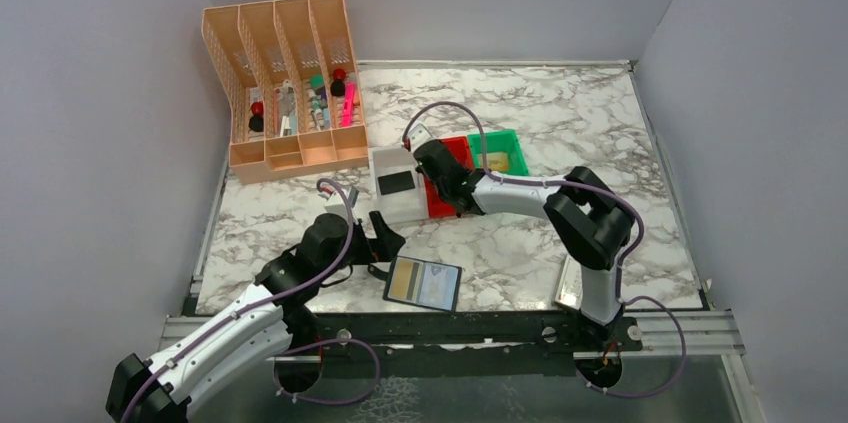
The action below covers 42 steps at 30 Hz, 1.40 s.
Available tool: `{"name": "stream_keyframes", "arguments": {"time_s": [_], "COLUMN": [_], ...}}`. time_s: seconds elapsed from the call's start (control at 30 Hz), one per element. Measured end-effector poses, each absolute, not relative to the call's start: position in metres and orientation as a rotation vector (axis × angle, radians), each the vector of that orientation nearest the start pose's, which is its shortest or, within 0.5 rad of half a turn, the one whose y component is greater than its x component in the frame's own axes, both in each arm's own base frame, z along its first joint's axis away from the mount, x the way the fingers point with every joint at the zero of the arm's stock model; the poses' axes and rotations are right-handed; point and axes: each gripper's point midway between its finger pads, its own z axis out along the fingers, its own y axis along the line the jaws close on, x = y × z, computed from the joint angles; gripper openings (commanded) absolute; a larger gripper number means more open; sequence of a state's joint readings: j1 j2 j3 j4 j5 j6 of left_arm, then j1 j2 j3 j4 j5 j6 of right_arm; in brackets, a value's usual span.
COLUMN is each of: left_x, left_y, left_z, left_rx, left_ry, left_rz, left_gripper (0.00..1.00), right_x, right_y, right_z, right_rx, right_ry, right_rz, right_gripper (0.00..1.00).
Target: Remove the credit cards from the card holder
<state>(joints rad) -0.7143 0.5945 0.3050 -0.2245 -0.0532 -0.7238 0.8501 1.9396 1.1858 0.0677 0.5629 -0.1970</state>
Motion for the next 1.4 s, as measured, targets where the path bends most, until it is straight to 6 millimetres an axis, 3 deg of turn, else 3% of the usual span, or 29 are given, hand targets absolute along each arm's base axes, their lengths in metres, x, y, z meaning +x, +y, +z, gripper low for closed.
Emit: {"name": "stream_keyframes", "arguments": {"time_s": [0.1, 0.2, 0.27, 0.43, 0.6, 0.73, 0.8, 0.87, 1.0, 1.1, 1.17, 1.27, 1.4], "left_x": [0.182, 0.182, 0.181, 0.180, 0.175, 0.169, 0.166, 0.162, 0.156, 0.150, 0.146, 0.142, 0.141], "left_y": [-0.181, -0.181, -0.182, -0.182, -0.184, -0.186, -0.187, -0.189, -0.192, -0.196, -0.198, -0.201, -0.202], "left_z": [0.101, 0.104, 0.106, 0.110, 0.115, 0.113, 0.108, 0.103, 0.091, 0.080, 0.073, 0.065, 0.063], "left_rx": [-0.046, -0.049, -0.055, -0.065, -0.072, -0.077, -0.077, -0.072, -0.053, -0.032, -0.019, -0.004, 0.002], "left_ry": [2.180, 2.166, 2.158, 2.148, 2.133, 2.136, 2.155, 2.176, 2.228, 2.282, 2.318, 2.364, 2.375], "left_rz": [-0.803, -0.813, -0.823, -0.843, -0.894, -0.935, -0.948, -0.961, -0.975, -0.989, -0.995, -0.996, -0.998], "left_gripper": [0.98, 0.98, 0.98, 0.98, 0.97, 0.95, 0.93, 0.90, 0.82, 0.76, 0.73, 0.71, 0.69], "right_x": [0.391, 0.385, 0.378, 0.366, 0.349, 0.321, 0.297, 0.264, 0.196, 0.143, 0.119, 0.104, 0.108], "right_y": [0.296, 0.301, 0.301, 0.304, 0.304, 0.307, 0.310, 0.313, 0.318, 0.319, 0.330, 0.347, 0.353], "right_z": [0.069, 0.066, 0.063, 0.073, 0.112, 0.145, 0.150, 0.139, 0.084, 0.046, 0.042, 0.053, 0.058], "right_rx": [-0.829, -0.855, -0.871, -0.872, -0.787, -0.693, -0.648, -0.612, -0.557, -0.562, -0.577, -0.549, -0.425], "right_ry": [1.990, 2.008, 2.026, 2.038, 2.014, 1.999, 2.005, 2.037, 2.201, 2.364, 2.406, 2.387, 2.389], "right_rz": [-0.254, -0.200, -0.158, -0.071, 0.075, 0.292, 0.460, 0.664, 1.010, 1.132, 1.192, 1.273, 1.282], "right_gripper": [0.16, 0.36, 0.43, 0.45, 0.46, 0.47, 0.47, 0.46, 0.45, 0.39, 0.38, 0.37, 0.37]}}
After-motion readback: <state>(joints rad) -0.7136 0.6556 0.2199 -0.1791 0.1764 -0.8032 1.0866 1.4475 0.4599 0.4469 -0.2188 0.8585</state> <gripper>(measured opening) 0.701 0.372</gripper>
